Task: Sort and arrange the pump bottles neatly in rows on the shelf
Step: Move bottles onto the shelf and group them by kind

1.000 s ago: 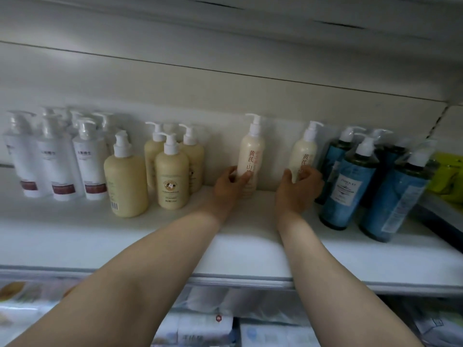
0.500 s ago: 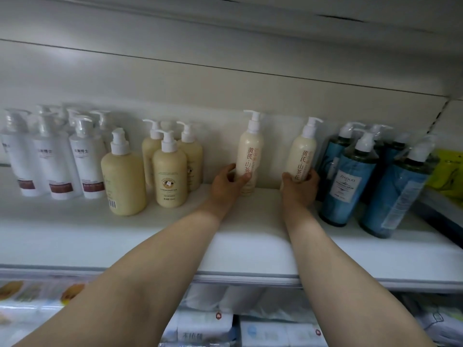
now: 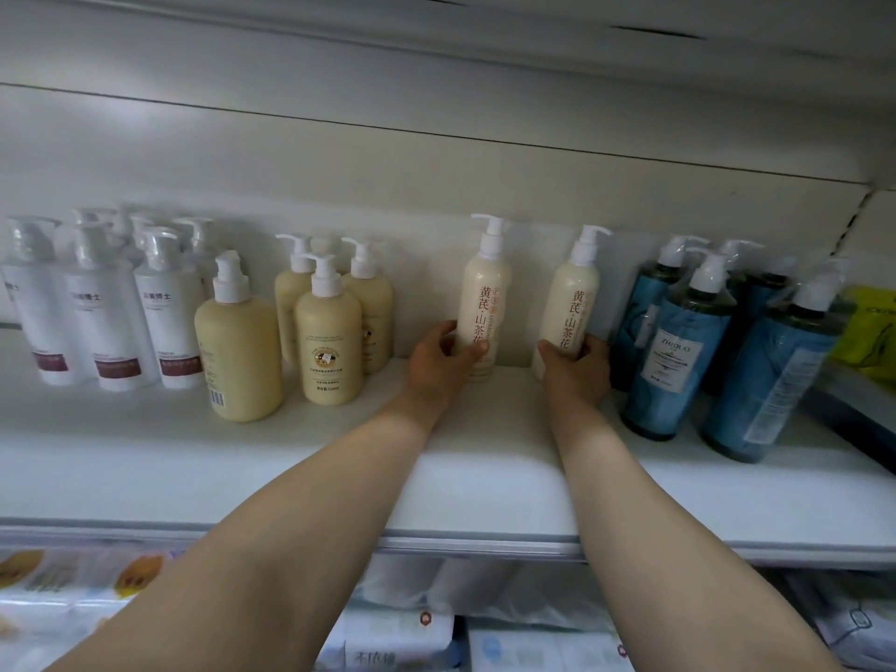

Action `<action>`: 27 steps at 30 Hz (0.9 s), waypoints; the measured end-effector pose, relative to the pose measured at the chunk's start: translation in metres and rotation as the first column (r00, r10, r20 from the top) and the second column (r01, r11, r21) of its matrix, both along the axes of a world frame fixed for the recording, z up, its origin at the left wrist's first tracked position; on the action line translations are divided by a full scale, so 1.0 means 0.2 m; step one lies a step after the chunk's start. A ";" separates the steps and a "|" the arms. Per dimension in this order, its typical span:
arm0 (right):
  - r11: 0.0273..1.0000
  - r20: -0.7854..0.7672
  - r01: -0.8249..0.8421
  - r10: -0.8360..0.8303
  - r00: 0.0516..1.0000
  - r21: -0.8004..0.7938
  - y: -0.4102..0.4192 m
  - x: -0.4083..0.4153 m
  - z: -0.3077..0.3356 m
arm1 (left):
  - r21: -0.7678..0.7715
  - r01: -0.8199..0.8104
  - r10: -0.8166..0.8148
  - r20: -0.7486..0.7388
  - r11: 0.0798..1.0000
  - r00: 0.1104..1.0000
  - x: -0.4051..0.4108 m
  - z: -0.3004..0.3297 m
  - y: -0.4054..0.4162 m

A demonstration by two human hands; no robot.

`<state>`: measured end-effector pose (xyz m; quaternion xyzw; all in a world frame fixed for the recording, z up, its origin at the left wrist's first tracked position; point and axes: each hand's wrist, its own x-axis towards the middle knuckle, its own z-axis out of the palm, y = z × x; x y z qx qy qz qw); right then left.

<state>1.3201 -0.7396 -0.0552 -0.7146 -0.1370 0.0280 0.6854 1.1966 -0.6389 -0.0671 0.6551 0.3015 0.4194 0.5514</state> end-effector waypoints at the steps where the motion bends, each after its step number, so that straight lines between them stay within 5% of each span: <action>1: 1.000 0.014 -0.020 0.021 1.000 -0.013 0.00 -0.01 0.00 | 0.002 0.003 -0.003 0.003 1.000 1.000 0.00 0.00 0.00; 12: 0.961 0.049 -0.235 0.245 0.968 -0.143 -0.01 -0.15 0.04 | -0.098 0.010 -0.026 -0.163 0.995 0.986 -0.03 0.07 -0.05; 21: 0.983 -0.117 -0.078 0.059 0.991 -0.167 -0.14 -0.43 0.16 | -0.187 0.047 -0.095 -0.256 0.981 0.962 -0.20 0.20 -0.22; 27: 0.989 -0.118 0.005 -0.022 0.993 -0.149 -0.16 -0.82 0.18 | -0.271 0.109 -0.132 -0.070 0.957 0.989 -0.53 0.22 -0.27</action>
